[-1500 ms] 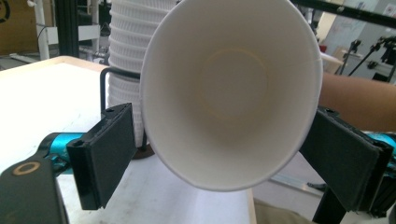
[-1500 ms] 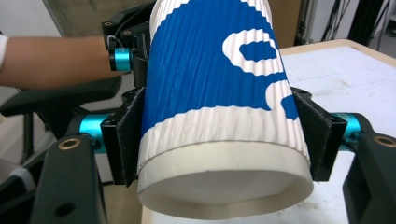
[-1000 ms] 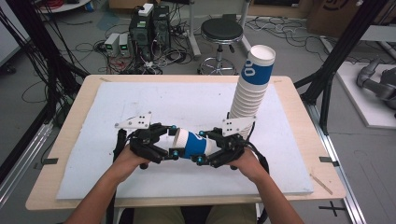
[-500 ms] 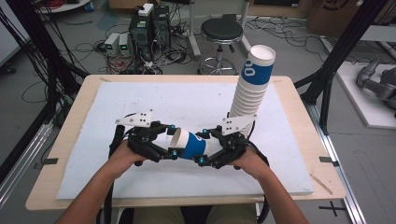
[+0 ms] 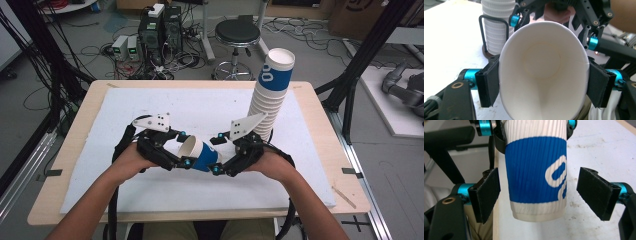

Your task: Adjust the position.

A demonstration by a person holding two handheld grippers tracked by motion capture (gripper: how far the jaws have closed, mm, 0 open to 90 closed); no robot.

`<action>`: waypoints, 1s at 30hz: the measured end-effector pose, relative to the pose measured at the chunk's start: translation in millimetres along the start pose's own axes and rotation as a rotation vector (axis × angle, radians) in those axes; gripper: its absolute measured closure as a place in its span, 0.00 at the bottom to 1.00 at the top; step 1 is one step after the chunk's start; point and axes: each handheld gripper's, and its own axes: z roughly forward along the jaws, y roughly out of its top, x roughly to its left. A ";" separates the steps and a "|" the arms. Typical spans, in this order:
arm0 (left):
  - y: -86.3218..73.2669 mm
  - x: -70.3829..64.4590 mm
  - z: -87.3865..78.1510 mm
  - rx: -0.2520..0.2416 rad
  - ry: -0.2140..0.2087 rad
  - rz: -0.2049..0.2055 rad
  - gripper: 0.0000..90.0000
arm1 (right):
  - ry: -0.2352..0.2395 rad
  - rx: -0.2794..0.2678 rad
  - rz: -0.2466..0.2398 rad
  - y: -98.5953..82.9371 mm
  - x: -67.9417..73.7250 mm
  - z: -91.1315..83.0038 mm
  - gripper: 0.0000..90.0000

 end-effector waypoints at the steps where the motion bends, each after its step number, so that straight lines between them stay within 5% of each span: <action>1: 1.6 -0.3 0.7 0.009 0.001 -0.001 0.27 | -0.001 0.013 -0.010 1.8 -0.7 0.9 0.22; 12: 17.4 0.1 5.1 0.117 0.005 0.035 0.27 | 0.030 0.125 -0.050 7.3 -1.6 20.4 0.22; 30: 19.8 -0.6 5.9 0.118 -0.028 0.049 0.27 | 0.076 0.078 -0.001 -4.5 -4.8 25.7 0.33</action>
